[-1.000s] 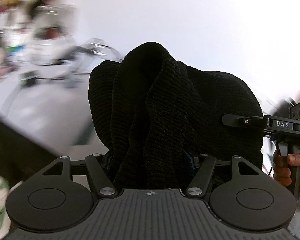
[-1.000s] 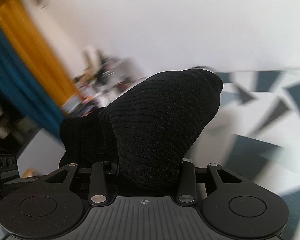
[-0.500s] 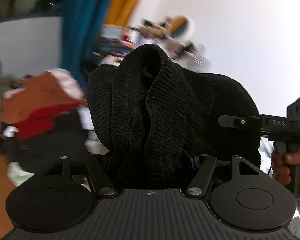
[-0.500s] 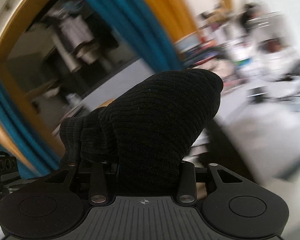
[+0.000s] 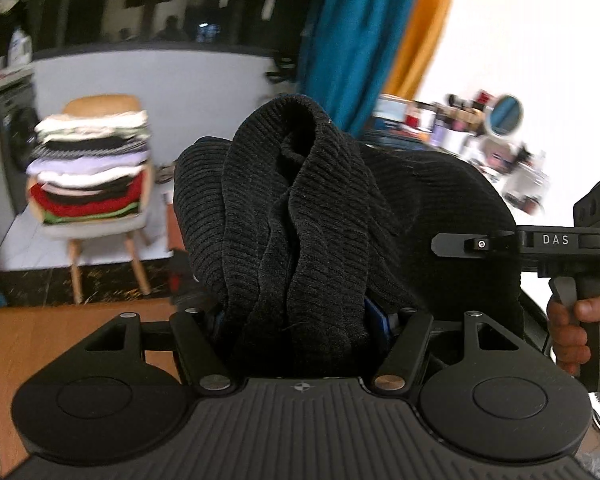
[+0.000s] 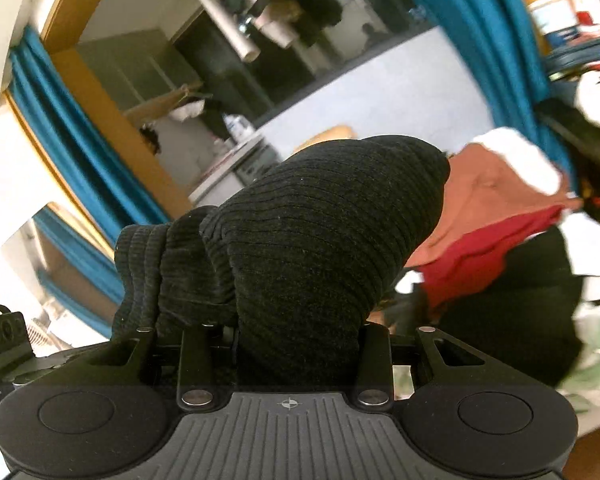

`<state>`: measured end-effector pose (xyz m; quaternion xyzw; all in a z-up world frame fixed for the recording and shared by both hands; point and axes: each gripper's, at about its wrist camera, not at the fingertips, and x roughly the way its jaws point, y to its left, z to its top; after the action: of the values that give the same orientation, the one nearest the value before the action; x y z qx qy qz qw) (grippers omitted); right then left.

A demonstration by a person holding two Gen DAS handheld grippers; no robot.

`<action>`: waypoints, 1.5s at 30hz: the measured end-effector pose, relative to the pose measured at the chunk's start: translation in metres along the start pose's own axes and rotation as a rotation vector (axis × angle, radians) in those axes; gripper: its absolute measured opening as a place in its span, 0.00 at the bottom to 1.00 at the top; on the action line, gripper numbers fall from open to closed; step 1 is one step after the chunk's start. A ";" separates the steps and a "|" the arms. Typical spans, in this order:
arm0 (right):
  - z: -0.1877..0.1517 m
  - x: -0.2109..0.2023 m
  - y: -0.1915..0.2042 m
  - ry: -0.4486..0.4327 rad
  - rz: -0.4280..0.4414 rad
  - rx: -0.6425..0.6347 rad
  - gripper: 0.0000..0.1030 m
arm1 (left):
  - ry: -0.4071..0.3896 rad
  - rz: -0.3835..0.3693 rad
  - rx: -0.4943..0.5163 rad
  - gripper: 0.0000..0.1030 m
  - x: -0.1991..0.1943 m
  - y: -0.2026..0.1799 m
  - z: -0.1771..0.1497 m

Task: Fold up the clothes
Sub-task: 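Carry the folded black garment with both grippers toward the wooden chair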

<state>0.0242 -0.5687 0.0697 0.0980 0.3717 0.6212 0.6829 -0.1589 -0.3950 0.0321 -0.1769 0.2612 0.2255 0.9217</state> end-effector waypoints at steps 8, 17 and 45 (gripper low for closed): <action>0.028 0.146 0.037 0.117 0.036 -0.035 0.33 | 0.010 0.059 -0.105 0.63 0.037 0.124 0.022; 0.109 0.333 0.017 0.106 0.082 0.010 0.34 | 0.068 0.107 -0.100 0.63 0.122 0.274 0.119; 0.385 0.851 0.029 0.039 -0.208 0.067 0.34 | 0.060 -0.180 -0.054 0.63 0.421 0.673 0.404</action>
<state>0.2029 0.3475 0.0296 0.0696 0.4135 0.5359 0.7327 -0.0179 0.4832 -0.0206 -0.2310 0.2657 0.1435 0.9249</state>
